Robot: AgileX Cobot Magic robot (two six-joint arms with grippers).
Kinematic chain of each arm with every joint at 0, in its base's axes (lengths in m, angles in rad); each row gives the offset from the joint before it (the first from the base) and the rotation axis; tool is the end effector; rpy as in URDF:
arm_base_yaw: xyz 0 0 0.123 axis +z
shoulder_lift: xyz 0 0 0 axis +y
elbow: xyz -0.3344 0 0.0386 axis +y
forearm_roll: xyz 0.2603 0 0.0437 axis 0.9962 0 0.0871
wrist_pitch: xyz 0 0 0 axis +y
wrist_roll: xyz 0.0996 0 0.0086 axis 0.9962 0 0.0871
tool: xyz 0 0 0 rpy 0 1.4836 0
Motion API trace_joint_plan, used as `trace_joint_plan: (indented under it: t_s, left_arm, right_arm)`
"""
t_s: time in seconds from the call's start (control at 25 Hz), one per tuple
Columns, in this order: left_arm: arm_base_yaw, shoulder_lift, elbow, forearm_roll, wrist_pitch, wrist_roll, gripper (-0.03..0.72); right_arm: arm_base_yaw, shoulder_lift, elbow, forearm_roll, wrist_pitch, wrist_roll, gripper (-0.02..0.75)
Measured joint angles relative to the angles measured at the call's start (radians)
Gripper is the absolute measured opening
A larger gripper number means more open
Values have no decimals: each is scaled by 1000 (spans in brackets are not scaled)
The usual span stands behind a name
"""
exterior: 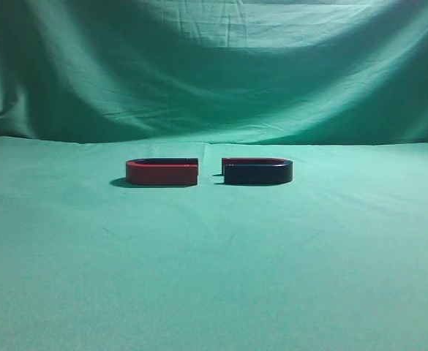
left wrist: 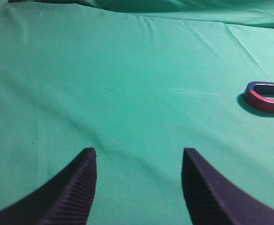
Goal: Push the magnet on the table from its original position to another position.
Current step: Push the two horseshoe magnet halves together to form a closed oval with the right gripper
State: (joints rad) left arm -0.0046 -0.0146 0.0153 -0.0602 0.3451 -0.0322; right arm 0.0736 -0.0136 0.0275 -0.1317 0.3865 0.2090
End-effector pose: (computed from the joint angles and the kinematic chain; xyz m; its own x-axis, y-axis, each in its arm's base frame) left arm 0.0220 -0.0021 0.1746 -0.2563 -0.0875 -0.9626 0.0015 0.9959 -0.0910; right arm 0.0213 -0.0034 0.1665 -0.3055 0.0644 -0.9500 0.0001 0.9977 0.0676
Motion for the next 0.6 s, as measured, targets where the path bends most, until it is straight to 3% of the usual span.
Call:
trace_joint_plan:
  t_s: [0.6]
  left_arm:
    - [0, 0, 0, 0, 0, 0, 372]
  right_arm:
    - [0, 0, 0, 0, 0, 0, 0]
